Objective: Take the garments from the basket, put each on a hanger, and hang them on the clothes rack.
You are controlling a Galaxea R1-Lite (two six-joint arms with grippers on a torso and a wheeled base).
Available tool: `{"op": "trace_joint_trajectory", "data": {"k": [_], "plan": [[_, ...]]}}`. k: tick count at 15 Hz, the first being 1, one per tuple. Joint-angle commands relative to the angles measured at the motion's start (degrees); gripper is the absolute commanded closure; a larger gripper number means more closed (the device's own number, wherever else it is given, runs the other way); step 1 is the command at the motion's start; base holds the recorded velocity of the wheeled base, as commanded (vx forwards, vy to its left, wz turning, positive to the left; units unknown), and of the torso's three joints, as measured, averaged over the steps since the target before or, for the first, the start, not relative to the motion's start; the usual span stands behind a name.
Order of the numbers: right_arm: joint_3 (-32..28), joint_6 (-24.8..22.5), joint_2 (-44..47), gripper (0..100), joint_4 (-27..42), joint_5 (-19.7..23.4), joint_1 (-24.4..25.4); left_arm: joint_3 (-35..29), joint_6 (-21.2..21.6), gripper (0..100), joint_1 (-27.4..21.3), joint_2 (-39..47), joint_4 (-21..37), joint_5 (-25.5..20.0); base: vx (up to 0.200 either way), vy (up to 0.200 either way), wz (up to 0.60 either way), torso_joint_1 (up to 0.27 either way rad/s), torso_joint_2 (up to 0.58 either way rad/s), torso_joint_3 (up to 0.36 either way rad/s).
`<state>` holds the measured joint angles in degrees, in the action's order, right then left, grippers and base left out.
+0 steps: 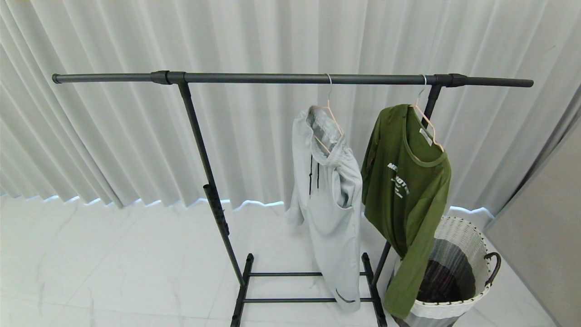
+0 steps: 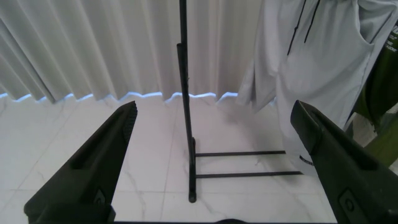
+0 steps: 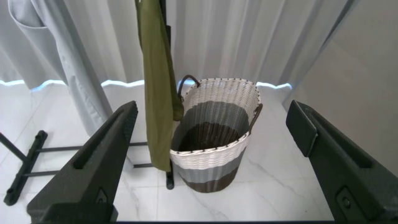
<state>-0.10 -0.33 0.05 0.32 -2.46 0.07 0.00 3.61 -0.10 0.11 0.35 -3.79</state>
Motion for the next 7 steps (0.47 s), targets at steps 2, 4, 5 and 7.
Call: {"op": "trace_joint_trajectory", "data": {"k": [2,4,5,7], "plan": [[0.0,0.0,0.0,0,-0.1,0.0,0.0,0.0,0.0,0,0.0,0.0,0.0,0.0,0.000,0.000,0.00,0.000,0.00,0.000],[0.0,0.0,0.0,0,0.0,0.0,0.0,0.0,0.0,0,0.0,0.0,0.0,0.0,0.000,0.000,0.00,0.000,0.00,0.000],[0.0,-0.2,0.0,0,0.0,0.0,0.0,0.0,0.0,0,0.0,0.0,0.0,0.0,0.000,0.000,0.00,0.000,0.00,0.000],[0.0,-0.6,0.0,0,0.0,0.0,0.0,0.0,0.0,0,0.0,0.0,0.0,0.0,0.000,0.000,0.00,0.000,0.00,0.000]]}}
